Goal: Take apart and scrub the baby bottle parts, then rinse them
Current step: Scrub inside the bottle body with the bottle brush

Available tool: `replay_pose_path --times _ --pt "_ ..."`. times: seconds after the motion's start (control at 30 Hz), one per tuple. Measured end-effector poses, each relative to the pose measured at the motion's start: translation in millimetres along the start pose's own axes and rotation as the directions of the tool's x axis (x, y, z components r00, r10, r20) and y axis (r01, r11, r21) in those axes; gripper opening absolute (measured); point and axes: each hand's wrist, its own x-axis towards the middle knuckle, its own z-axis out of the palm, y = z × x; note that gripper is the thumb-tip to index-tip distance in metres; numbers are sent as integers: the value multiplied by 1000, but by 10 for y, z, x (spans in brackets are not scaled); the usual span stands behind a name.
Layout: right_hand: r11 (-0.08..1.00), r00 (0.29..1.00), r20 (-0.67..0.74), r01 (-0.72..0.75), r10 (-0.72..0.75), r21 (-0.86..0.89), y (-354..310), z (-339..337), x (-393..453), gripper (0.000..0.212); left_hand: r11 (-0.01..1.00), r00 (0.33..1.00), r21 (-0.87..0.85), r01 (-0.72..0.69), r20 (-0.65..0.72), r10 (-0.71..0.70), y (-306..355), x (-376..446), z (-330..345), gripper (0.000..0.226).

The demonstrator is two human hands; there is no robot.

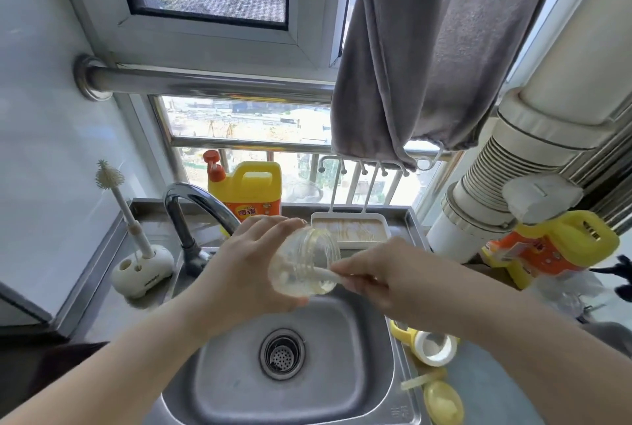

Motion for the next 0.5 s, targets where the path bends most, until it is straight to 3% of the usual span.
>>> replay_pose_path --times 0.1,0.17,0.2,0.3,0.4,0.43,0.5 --pt "992 994 93 72 -63 -105 23 35 3 27 999 998 1 -53 33 53 -74 -8 -23 86" --pt "928 989 99 138 -110 -346 59 3 17 23 999 995 -32 -21 100 24 -84 -20 -42 89" --pt "875 990 58 139 -126 -464 54 -28 41 29 998 992 -59 29 125 -22 -92 -31 -55 92" --pt "718 973 -92 92 -212 -690 111 -113 40 73 988 976 -78 136 179 -120 -131 -26 -108 99" --pt "609 969 -161 -15 -187 -793 34 -116 28 80 993 978 0 121 173 -119 -107 13 -150 97" --pt "631 976 -153 -22 -153 -775 58 -49 55 78 994 982 31 103 153 -107 -89 24 -146 95" --pt "827 990 -136 -46 -37 -561 131 87 44 55 995 995 90 42 90 -50 -87 13 -102 90"
